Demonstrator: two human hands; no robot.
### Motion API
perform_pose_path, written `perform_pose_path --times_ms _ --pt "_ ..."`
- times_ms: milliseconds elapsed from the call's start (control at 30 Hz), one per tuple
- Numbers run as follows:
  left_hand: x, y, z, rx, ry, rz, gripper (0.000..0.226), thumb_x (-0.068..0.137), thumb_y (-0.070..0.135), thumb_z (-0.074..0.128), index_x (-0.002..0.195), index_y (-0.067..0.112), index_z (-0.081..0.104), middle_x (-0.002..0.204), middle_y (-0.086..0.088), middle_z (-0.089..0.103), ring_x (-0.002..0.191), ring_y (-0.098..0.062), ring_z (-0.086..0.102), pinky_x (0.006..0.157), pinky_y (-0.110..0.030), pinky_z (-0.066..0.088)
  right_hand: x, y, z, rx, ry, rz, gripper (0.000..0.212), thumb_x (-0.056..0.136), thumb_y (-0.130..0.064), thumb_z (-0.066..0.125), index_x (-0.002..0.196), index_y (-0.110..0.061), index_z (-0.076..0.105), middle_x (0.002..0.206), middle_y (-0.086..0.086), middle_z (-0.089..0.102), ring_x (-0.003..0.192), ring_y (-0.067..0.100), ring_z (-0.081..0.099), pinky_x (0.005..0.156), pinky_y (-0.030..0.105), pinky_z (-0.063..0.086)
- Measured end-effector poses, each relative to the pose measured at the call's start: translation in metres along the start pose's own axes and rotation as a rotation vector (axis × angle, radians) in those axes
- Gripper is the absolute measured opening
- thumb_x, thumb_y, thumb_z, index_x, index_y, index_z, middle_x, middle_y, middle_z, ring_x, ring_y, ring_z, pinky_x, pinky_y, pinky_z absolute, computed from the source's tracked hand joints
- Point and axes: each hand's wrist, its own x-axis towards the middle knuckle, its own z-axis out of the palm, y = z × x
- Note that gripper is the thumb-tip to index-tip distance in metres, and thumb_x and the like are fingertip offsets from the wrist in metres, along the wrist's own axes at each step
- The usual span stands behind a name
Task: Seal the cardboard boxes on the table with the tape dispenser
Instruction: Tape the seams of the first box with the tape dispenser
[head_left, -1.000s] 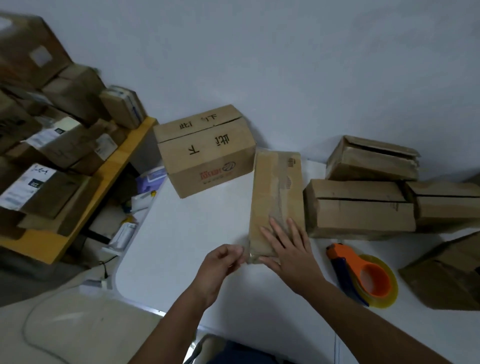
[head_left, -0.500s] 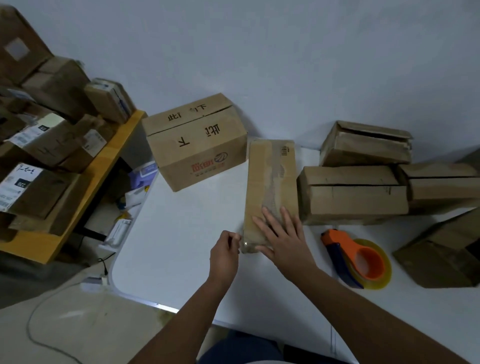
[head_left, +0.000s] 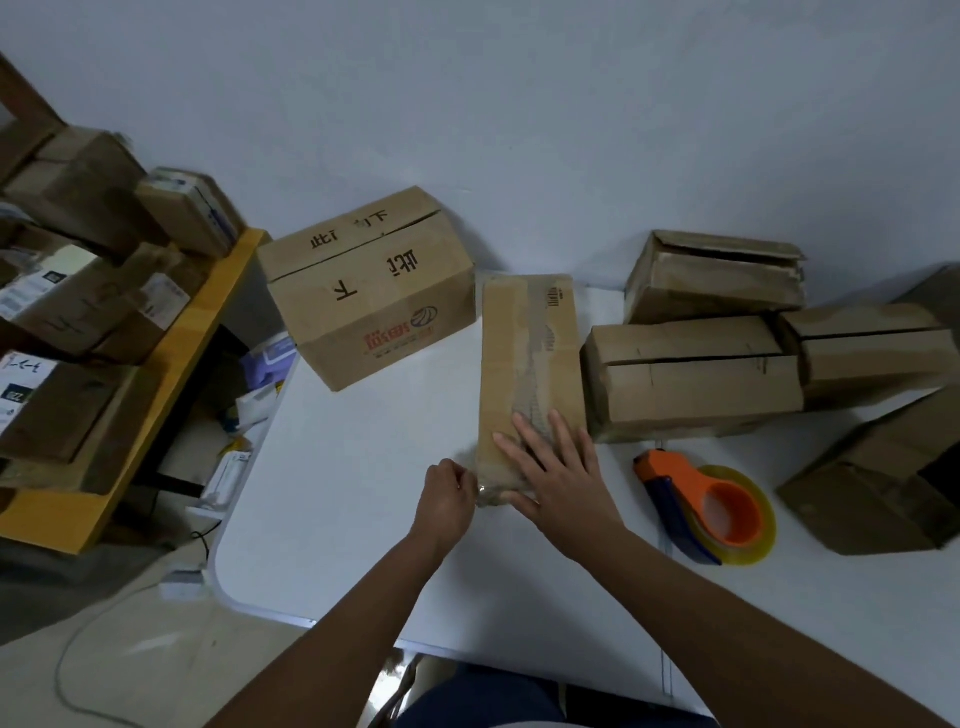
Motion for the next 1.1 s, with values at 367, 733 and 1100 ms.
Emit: perform_pose_path --times_ms 367,733,1100 --pt "-0.048 0.008 -0.008 0.180 -0.037 0.281 0.046 0.104 0.012 0.042 0.149 0.012 0.039 0.131 -0.007 0.062 0.110 -0.020 0.062 0.092 -0.016 0.041 -0.002 -0.001 0.004 -0.016 0.013 0.025 0.068 0.093 -0.065 0.027 0.154 -0.039 0.008 0.164 -0.009 0.000 0.150 0.031 -0.006 0.119 0.057 0.004" --pt "-0.017 0.003 -0.031 0.376 -0.142 0.464 0.058 0.096 0.043 0.059 0.147 0.022 0.042 0.120 -0.002 0.068 0.106 -0.022 0.064 0.087 -0.029 0.050 0.000 -0.005 0.001 -0.005 -0.005 0.044 0.071 0.090 -0.069 0.010 0.153 -0.040 -0.001 0.163 -0.010 -0.010 0.149 0.030 -0.014 0.119 0.056 -0.002" --pt "-0.001 0.003 -0.032 0.600 -0.179 0.473 0.098 0.086 0.066 0.055 0.158 0.019 0.009 0.163 0.002 0.021 0.124 -0.017 0.056 0.094 -0.038 0.053 0.004 -0.005 -0.002 0.009 -0.040 0.048 0.074 0.096 -0.057 0.038 0.152 -0.041 -0.007 0.163 -0.008 -0.011 0.148 0.033 -0.015 0.119 0.056 -0.004"
